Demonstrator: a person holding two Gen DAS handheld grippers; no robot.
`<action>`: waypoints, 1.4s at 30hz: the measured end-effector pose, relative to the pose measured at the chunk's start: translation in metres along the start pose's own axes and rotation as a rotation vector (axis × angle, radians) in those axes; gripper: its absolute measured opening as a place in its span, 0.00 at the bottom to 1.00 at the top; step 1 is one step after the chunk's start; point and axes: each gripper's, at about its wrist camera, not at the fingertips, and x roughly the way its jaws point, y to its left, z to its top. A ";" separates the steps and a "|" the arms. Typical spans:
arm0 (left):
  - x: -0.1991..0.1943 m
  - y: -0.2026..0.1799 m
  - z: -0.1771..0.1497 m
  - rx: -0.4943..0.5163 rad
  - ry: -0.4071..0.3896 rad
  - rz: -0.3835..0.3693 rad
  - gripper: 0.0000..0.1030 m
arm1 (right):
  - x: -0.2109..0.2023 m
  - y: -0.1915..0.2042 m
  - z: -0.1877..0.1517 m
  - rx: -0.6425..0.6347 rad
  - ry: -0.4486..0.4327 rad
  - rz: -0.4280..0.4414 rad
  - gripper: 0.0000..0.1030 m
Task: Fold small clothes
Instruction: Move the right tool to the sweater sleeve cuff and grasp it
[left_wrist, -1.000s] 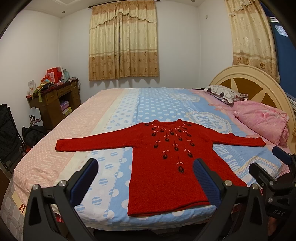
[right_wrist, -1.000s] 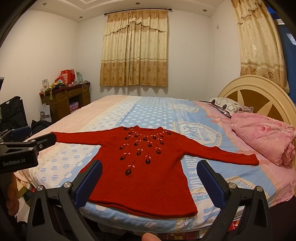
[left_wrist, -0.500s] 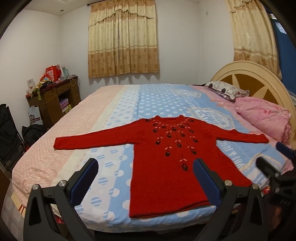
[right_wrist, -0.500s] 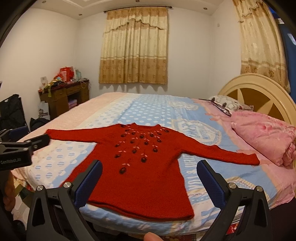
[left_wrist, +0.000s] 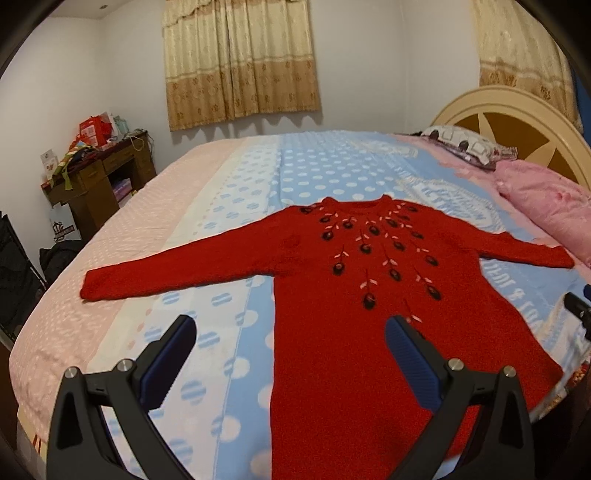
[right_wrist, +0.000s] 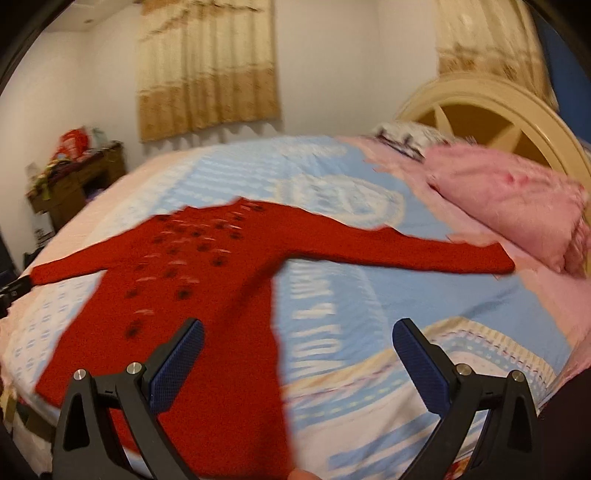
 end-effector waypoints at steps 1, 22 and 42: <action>0.007 0.000 0.003 0.002 0.008 0.003 1.00 | 0.006 -0.010 0.001 0.019 0.006 -0.009 0.99; 0.126 -0.017 0.043 0.005 0.119 -0.025 1.00 | 0.093 -0.203 0.051 0.310 0.134 -0.263 0.91; 0.163 0.002 0.040 -0.066 0.179 -0.030 1.00 | 0.152 -0.313 0.076 0.525 0.255 -0.352 0.59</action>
